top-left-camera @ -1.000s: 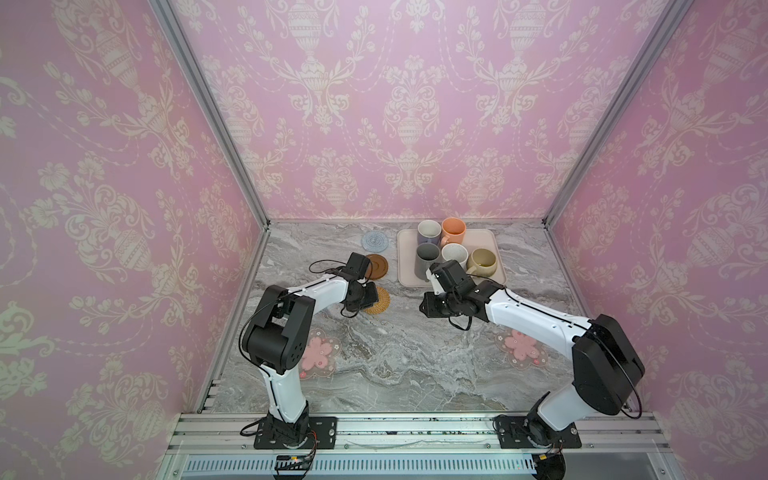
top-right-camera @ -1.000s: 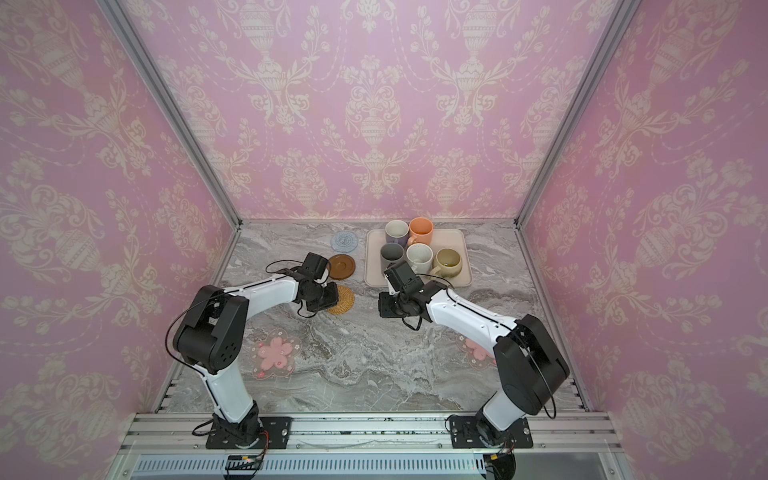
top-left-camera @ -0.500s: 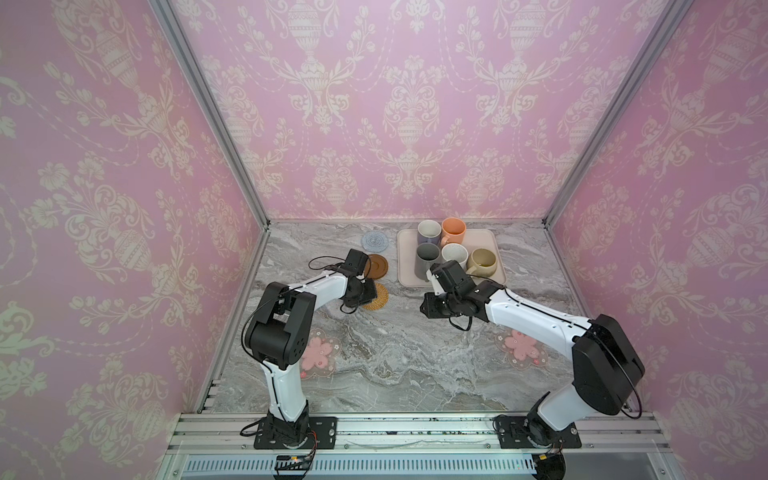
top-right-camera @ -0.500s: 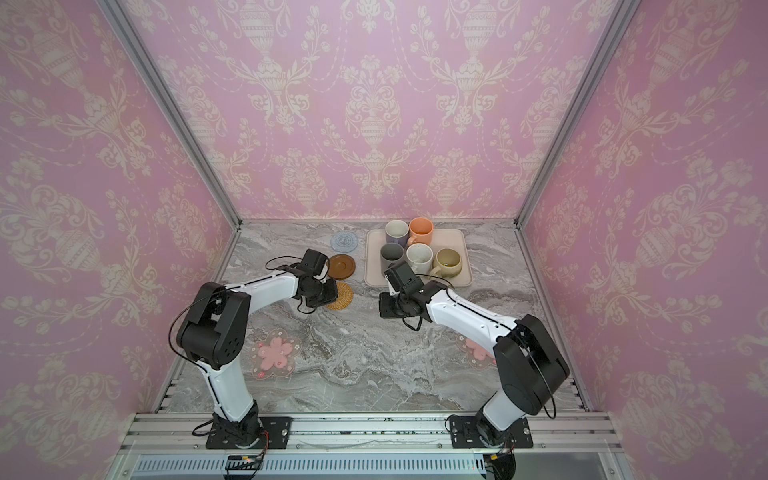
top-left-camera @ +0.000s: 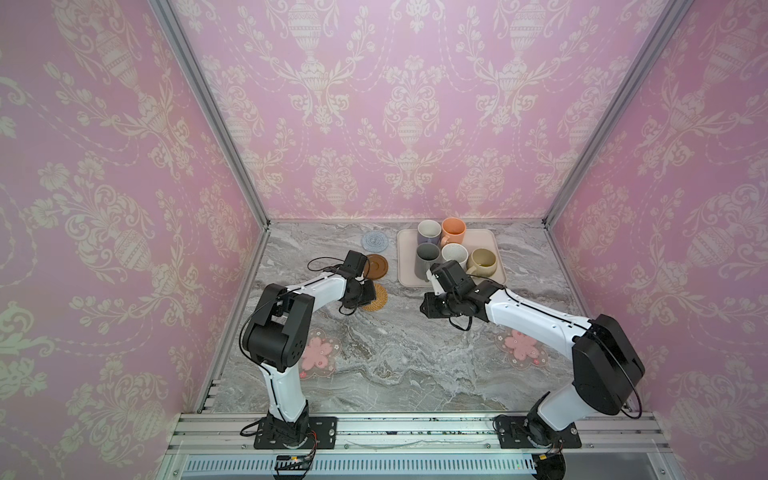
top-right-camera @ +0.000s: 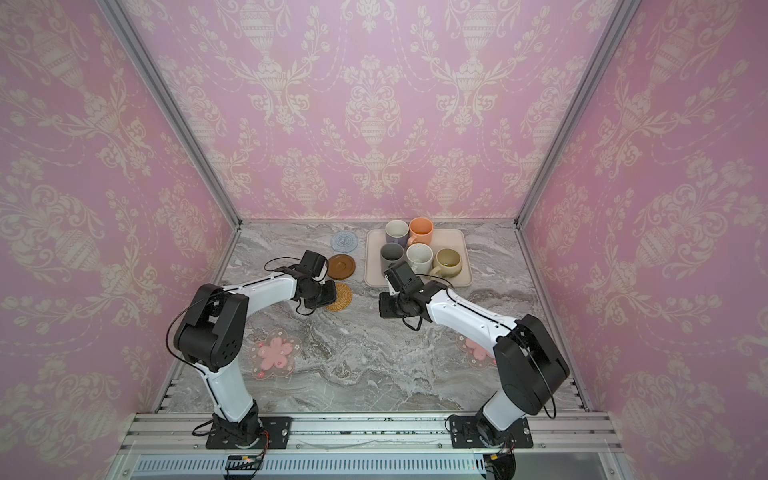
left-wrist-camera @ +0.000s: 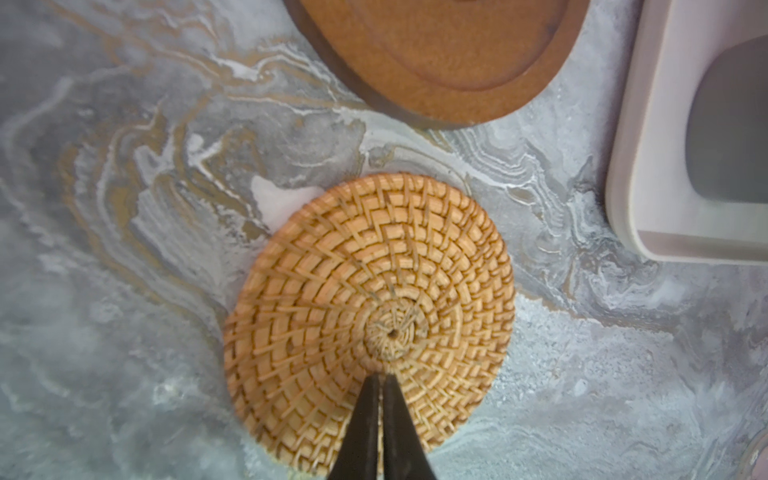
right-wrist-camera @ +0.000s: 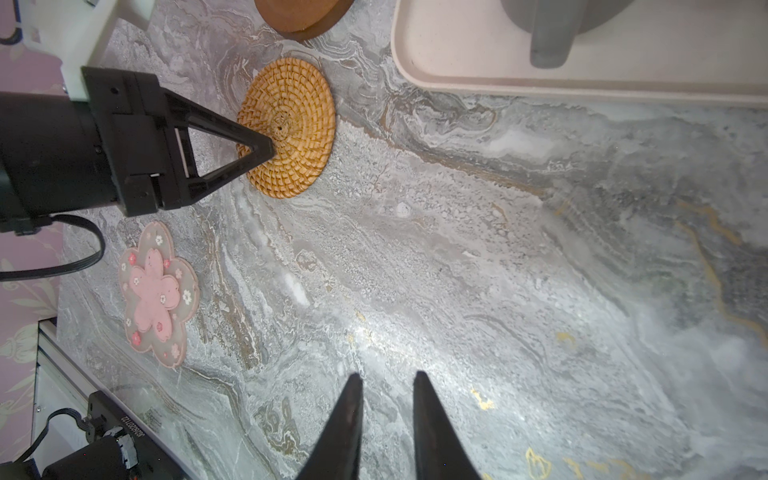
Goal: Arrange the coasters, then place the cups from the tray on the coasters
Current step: 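Slide the rattan coaster toward the brown coaster with the left gripper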
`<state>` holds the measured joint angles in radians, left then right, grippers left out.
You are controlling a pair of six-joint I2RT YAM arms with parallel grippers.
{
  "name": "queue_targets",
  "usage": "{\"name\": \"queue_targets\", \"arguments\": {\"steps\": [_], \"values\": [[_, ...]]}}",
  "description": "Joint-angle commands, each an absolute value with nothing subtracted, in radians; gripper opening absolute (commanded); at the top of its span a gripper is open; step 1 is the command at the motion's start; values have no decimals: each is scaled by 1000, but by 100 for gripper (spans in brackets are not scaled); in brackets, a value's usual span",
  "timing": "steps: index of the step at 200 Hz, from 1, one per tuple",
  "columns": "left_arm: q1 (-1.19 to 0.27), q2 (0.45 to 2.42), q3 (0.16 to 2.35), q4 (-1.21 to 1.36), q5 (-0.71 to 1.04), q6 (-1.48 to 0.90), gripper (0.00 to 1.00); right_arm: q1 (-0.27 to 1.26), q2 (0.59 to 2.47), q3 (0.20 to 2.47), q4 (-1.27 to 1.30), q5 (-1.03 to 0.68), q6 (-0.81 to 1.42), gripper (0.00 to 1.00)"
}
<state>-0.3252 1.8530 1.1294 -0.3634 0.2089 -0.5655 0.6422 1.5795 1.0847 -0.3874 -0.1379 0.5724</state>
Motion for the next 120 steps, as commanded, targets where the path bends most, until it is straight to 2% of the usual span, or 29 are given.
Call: {"name": "queue_targets", "arguments": {"steps": [1,43,73,90,120], "values": [[-315,1860,1110,-465,201,-541,10,647,1545,1079,-405,-117,568,24],[-326,1819,1130,-471,217,-547,14,647,1547,1088,-416,-107,567,24],[-348,1749,1169,-514,228,-533,21,647,1532,1095,-435,-77,552,25],[-364,1705,1188,-548,227,-517,26,642,1520,1095,-446,-56,543,28],[-393,1632,1176,-565,237,-520,29,612,1470,1074,-472,-24,529,36]]}}
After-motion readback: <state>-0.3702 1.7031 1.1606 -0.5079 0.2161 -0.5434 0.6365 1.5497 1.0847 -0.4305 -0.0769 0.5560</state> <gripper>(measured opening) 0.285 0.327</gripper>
